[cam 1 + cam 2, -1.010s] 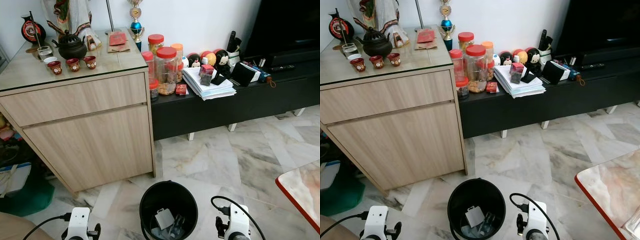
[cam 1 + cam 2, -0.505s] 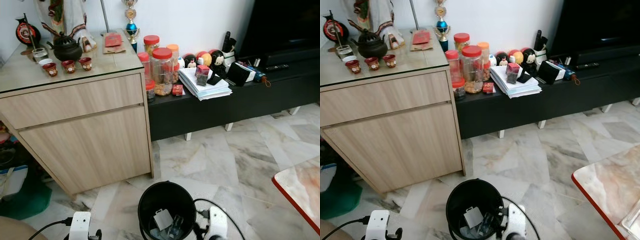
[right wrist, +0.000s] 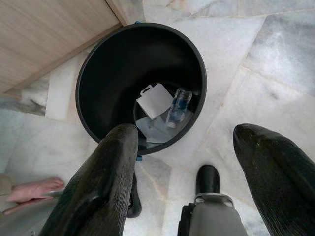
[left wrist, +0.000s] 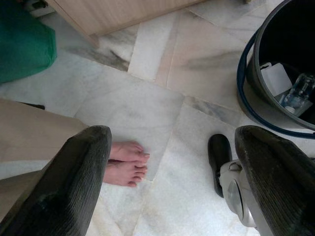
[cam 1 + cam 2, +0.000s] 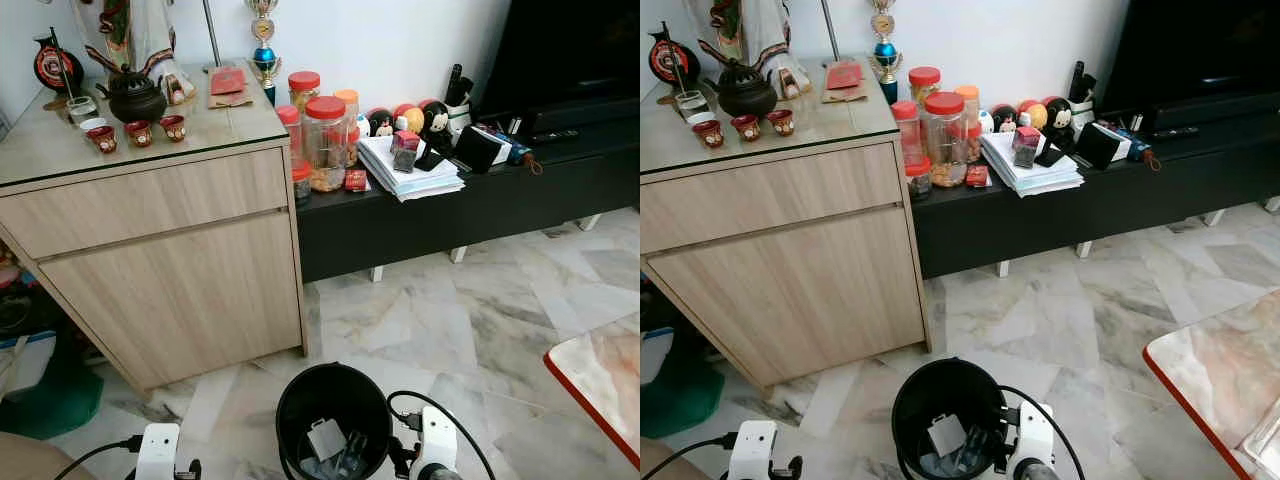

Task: Picking trash to rubbish bin

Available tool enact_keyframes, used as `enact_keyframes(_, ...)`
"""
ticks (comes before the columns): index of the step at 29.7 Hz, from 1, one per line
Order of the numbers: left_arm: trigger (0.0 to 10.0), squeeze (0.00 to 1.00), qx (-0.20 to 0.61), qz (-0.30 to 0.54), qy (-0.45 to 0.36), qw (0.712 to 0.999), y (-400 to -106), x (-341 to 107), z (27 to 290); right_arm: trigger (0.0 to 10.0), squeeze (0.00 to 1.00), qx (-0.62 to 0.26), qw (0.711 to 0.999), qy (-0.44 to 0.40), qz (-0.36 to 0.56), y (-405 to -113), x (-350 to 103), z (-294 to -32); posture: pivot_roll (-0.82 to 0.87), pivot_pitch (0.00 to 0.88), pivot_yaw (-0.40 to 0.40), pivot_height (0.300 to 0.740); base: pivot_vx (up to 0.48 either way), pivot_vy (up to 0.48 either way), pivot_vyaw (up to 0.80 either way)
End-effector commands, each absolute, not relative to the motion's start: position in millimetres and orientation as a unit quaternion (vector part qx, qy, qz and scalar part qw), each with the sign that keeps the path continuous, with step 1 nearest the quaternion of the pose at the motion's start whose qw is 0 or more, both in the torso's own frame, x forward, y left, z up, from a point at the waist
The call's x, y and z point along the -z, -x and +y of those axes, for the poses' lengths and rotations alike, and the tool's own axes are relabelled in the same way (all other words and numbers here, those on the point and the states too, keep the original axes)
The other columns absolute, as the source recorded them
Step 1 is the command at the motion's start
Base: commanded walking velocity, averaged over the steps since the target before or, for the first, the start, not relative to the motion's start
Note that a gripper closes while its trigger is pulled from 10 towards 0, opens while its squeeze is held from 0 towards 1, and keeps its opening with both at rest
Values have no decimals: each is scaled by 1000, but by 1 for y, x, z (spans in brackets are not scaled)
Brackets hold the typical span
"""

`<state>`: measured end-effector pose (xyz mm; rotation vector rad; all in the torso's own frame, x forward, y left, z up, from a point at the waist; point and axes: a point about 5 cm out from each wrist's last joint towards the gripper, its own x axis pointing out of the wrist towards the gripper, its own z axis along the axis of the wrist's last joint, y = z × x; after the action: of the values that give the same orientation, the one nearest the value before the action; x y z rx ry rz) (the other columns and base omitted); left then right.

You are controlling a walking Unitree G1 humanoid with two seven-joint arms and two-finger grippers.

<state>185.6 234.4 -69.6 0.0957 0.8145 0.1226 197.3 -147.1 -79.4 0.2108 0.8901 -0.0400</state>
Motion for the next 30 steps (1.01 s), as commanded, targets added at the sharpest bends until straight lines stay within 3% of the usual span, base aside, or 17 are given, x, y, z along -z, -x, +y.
enact_keyframes(1, 10000, 0, -67, 401, -47, 913, -184, 70, 237, 10000, 0, 16, 897, -102, 430, -196, 80, -146, 7, 0, 34, 740, 0, 0, 0)
enact_keyframes(30, 10000, 0, -68, 408, -40, 910, -182, 73, 233, 10000, 0, 13, 900, -95, 426, -197, 79, -149, 3, 0, 23, 740, -224, 0, 0)
